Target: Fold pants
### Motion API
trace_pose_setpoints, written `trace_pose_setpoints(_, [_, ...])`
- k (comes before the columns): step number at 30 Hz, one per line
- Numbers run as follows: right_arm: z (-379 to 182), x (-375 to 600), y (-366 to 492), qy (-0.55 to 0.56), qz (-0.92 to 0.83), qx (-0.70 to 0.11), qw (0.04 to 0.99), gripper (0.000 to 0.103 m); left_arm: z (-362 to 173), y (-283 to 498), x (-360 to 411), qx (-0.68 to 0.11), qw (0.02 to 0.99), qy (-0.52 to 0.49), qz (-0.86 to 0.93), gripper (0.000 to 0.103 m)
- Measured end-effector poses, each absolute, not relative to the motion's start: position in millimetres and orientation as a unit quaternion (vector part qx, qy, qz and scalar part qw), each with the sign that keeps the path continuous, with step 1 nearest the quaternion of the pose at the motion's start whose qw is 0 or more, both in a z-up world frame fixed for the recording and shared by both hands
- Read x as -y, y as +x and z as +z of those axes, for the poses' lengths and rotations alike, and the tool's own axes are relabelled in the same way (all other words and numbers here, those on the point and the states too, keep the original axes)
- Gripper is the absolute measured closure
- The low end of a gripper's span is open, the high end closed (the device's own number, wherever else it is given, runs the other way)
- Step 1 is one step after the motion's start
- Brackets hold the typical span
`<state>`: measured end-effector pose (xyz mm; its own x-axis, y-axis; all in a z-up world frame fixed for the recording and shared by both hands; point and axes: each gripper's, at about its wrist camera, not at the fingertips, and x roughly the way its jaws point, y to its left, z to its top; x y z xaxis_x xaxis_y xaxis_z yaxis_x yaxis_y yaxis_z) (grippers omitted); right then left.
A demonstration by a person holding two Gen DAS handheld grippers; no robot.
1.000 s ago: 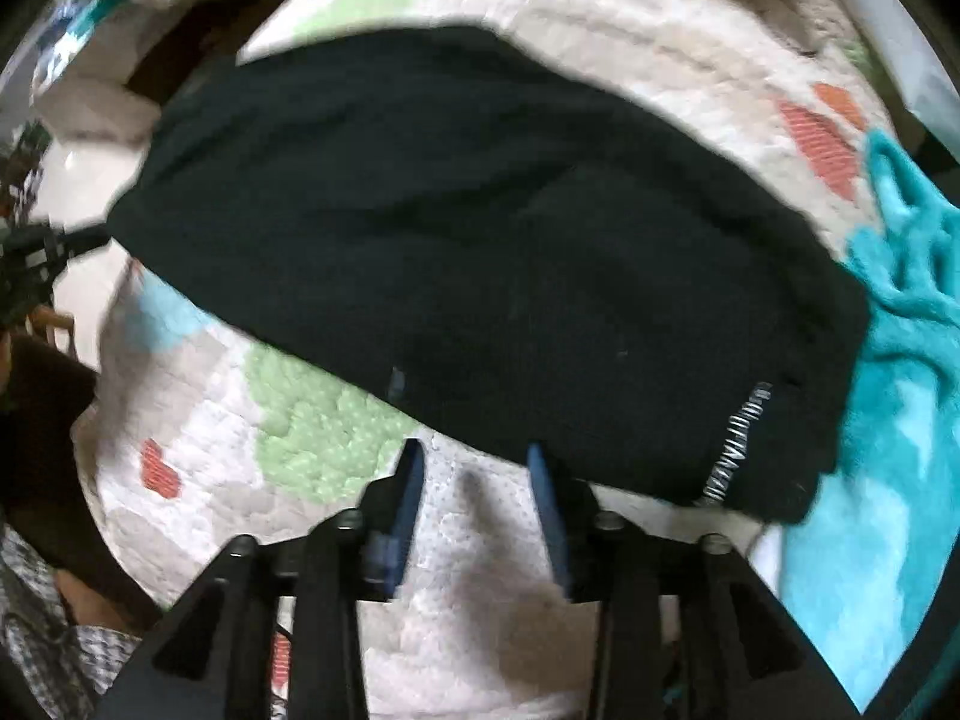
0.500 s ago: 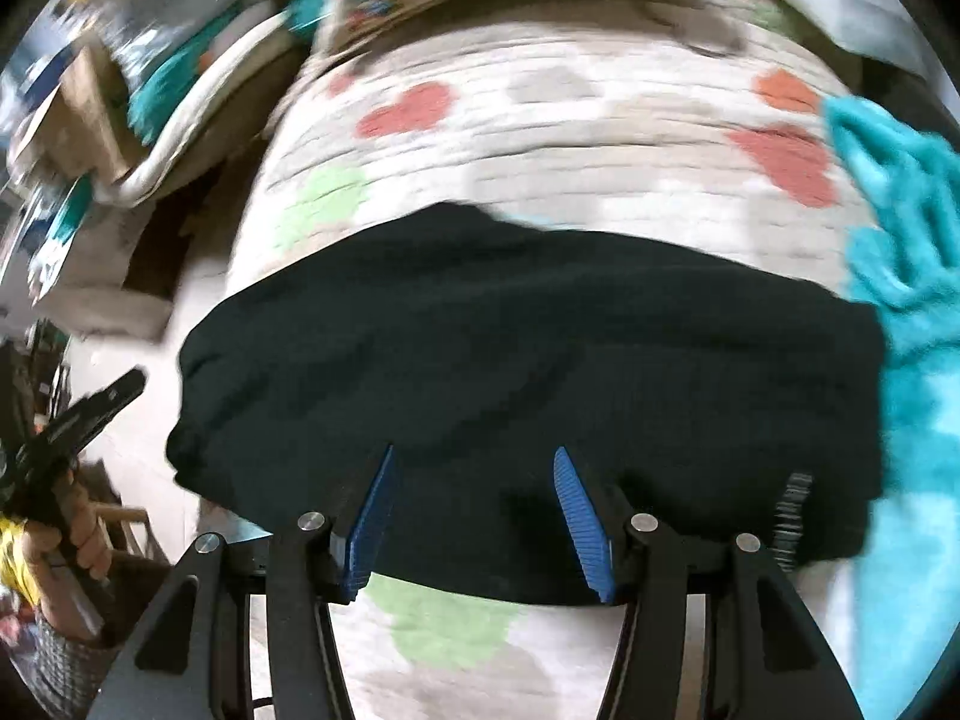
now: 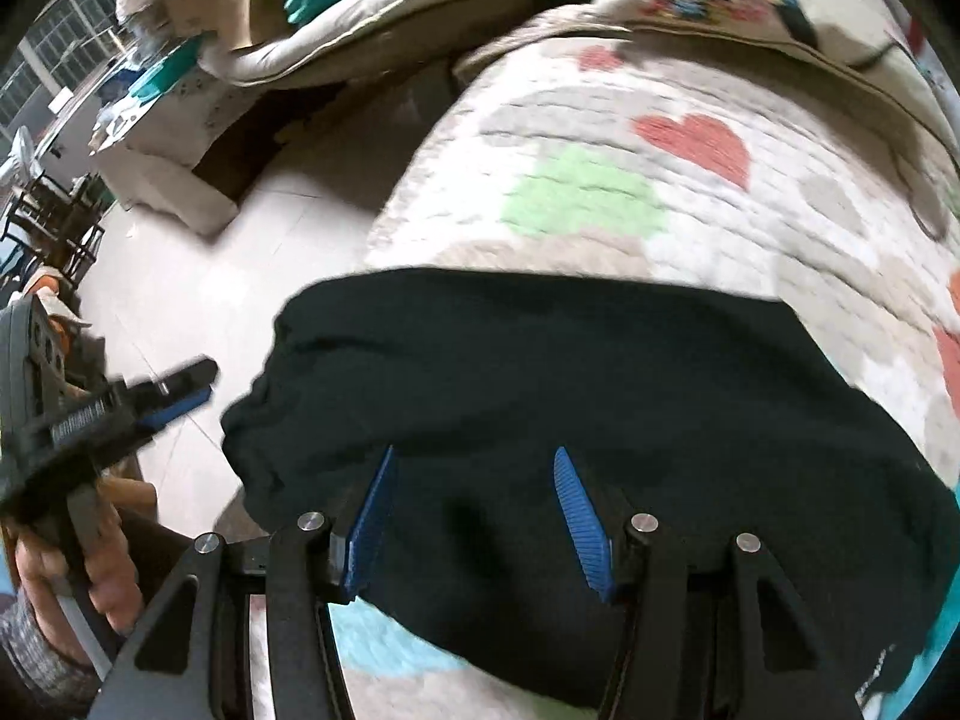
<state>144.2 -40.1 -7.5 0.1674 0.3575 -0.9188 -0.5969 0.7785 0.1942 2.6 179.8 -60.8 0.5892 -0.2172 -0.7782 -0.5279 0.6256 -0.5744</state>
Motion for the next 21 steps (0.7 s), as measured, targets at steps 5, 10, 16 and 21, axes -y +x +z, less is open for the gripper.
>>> trace_pose_setpoints(5, [-20.7,7.4,152.8,-0.100,0.334,-0.576,0.740,0.044,-88.0,6.8,-171.5,-0.478,0.749,-0.449,0.094,0.053])
trace_pose_setpoints(10, [-28.9,-29.5,162.1,-0.109,0.351,-0.582,0.726,0.044,-97.7,3.8,-176.1,-0.470,0.736,-0.476,0.100,0.048])
trace_pose_setpoints(16, [-29.3,-70.6,165.8,-0.173,0.375,-0.570,0.711,0.044,-106.6,4.6,-174.3,-0.465,0.723,-0.500,0.105,0.042])
trace_pose_setpoints(21, [-32.3,-102.4,165.6,-0.229,0.391,-0.559,0.695,0.042,-110.0,6.4,-172.4,-0.459,0.719,-0.509,0.114,0.037])
